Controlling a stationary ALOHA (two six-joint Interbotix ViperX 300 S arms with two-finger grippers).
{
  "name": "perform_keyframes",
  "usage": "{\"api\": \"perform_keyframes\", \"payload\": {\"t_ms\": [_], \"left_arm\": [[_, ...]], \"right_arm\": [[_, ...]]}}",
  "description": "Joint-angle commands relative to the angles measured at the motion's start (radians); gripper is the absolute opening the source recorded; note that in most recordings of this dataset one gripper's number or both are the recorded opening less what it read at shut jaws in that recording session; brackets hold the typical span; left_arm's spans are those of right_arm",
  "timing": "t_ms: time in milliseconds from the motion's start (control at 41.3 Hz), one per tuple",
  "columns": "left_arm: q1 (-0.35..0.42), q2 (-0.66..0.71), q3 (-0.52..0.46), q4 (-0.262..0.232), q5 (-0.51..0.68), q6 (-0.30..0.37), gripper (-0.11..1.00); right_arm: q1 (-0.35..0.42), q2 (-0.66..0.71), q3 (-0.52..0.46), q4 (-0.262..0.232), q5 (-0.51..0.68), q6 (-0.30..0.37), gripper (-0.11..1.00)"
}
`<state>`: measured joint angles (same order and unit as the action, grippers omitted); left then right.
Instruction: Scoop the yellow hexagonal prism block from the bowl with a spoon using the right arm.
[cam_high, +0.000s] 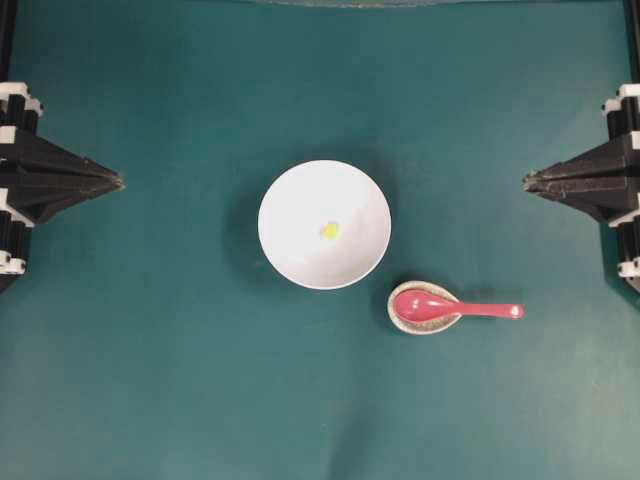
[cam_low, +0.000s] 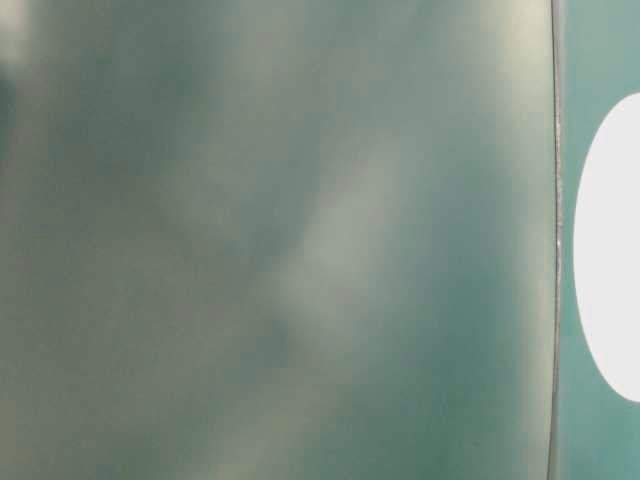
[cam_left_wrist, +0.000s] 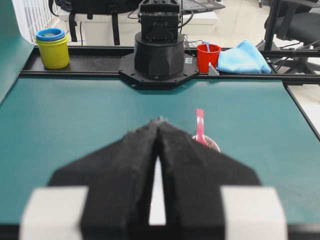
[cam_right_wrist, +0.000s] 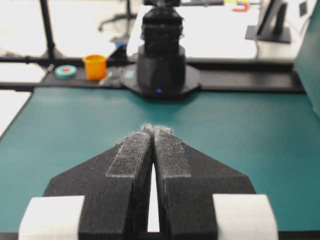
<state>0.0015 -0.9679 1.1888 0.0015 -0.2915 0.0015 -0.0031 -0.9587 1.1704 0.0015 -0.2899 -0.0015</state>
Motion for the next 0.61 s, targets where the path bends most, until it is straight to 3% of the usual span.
{"api": "perform_keyframes", "payload": {"t_ms": [0,24,48,363,436,582], "left_arm": [[-0.002,-0.005,-0.038,0.006,0.002,-0.009,-0.01],[-0.002,-0.011,-0.038,0.008,0.008,-0.006,-0.01],[-0.002,-0.012,-0.040,0.008,0.009,-0.006,0.10],[0.000,-0.014,-0.038,0.006,0.035,-0.008,0.09],[-0.002,-0.012,-0.038,0.008,0.037,-0.008,0.09],[-0.002,-0.006,-0.038,0.008,0.037,-0.014,0.09]], "right_arm": [[-0.002,0.002,-0.020,0.002,-0.006,0.002,0.00],[-0.002,0.003,-0.025,0.000,0.000,0.002,0.00],[-0.002,0.003,-0.026,0.000,0.000,0.000,0.00],[-0.002,0.005,-0.028,0.002,0.002,0.000,0.03],[-0.002,0.006,-0.028,0.002,0.000,0.002,0.14],[-0.002,0.012,-0.028,0.002,0.000,0.002,0.51]]}}
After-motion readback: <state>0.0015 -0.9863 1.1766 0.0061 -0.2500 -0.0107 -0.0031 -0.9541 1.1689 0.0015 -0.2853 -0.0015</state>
